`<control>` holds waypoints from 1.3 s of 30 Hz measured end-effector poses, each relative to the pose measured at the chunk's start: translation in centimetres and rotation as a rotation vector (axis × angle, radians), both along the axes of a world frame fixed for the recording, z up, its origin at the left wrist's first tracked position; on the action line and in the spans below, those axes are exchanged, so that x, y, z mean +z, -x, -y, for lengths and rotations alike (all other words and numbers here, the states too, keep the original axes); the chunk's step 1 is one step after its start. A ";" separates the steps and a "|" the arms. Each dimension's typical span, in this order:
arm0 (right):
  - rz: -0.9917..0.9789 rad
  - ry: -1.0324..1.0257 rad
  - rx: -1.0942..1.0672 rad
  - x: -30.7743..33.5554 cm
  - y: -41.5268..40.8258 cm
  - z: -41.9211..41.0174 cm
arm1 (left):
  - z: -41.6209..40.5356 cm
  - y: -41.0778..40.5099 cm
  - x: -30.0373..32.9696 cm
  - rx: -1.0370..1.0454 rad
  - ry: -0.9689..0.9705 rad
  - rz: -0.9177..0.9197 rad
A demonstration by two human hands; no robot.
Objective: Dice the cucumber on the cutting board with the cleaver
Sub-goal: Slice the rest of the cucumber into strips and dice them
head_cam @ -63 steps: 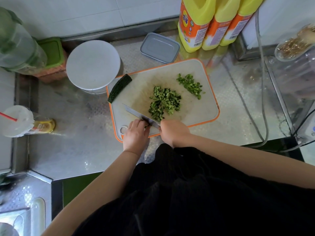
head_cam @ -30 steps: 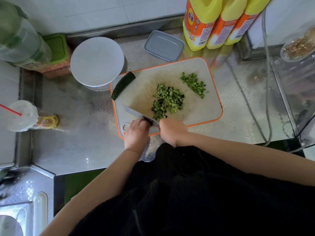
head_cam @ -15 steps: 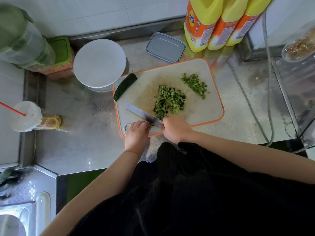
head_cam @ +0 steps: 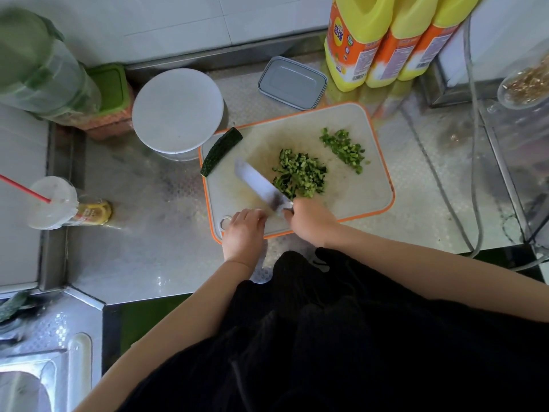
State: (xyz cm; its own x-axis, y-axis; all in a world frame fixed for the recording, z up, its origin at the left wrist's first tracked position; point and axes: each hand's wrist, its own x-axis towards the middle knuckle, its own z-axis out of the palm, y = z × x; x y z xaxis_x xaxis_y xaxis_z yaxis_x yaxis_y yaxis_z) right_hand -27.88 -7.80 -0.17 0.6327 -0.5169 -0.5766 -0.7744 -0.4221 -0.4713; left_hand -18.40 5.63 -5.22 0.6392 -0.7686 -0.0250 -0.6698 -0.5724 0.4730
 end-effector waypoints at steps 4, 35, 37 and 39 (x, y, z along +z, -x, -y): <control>0.026 -0.114 -0.138 0.4 0.7 1.5 | 0.7 0.4 0.8 -0.023 0.063 0.006; 0.243 0.000 -0.275 1.5 4.6 3.7 | 3.5 -1.3 4.5 -0.029 0.065 -0.009; 0.201 0.003 -0.194 1.4 4.4 3.7 | 2.8 -1.3 4.5 0.088 0.185 -0.005; 0.144 0.006 -0.084 1.2 4.0 3.6 | 2.2 -1.3 4.4 0.196 0.297 0.010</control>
